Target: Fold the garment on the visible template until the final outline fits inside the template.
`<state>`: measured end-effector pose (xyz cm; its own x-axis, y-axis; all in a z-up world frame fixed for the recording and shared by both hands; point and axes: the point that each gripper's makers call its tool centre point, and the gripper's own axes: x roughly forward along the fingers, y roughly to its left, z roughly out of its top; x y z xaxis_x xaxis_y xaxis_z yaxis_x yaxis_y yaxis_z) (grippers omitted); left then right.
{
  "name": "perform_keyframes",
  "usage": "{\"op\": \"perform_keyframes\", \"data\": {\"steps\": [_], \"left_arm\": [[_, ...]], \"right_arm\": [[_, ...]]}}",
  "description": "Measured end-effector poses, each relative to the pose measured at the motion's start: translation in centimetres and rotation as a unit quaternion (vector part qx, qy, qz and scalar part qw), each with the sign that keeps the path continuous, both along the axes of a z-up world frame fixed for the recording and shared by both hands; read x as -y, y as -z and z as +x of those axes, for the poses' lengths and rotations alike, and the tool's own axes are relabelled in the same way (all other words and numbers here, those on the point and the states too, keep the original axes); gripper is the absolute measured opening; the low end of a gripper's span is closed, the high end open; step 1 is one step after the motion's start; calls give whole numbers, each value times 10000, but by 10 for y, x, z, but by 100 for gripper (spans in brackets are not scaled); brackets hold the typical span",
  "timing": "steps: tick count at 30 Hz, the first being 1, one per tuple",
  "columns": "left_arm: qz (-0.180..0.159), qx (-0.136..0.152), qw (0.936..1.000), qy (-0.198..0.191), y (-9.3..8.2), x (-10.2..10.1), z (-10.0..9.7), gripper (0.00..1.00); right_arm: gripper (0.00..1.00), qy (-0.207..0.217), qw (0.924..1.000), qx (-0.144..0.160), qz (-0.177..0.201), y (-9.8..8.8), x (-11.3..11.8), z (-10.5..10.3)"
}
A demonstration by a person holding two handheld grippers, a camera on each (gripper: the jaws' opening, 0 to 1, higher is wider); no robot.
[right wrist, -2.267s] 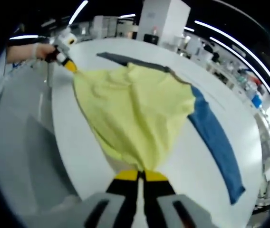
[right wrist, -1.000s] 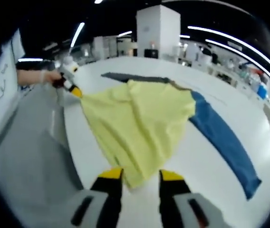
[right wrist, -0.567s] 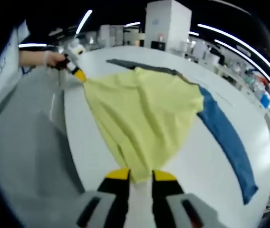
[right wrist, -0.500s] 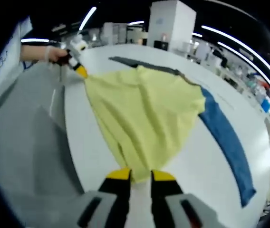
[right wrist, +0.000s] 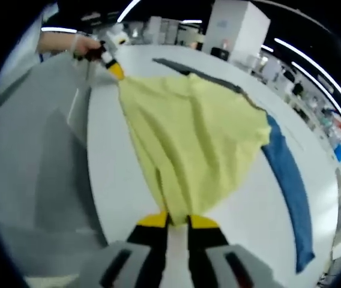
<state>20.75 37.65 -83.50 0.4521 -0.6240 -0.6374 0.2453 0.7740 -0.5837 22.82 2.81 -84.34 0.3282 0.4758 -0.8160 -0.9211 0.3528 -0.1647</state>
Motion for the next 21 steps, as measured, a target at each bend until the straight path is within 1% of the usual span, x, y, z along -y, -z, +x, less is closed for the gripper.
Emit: {"op": "perform_keyframes", "data": {"steps": [2,5,8,18,21], "left_arm": [[1,-2,10000,-5,0,0,0,0],[1,-5,10000,-12,2,-2,1,0],[-2,-10,10000,-28,1,0,-1,0],[-22,38,10000,-25,-3,-4,0,0],[-40,54,10000,-28,-8,0,-1,0]], "right_arm": [[6,-20,10000,43,-55,1,1,1],[0,-3,9999,98,-80,1,3,4],[0,0,9999,119,-114,0,4,4],[0,40,9999,157,33,-15,8,-1],[0,43,9998,203,74,-19,7,-2]]}}
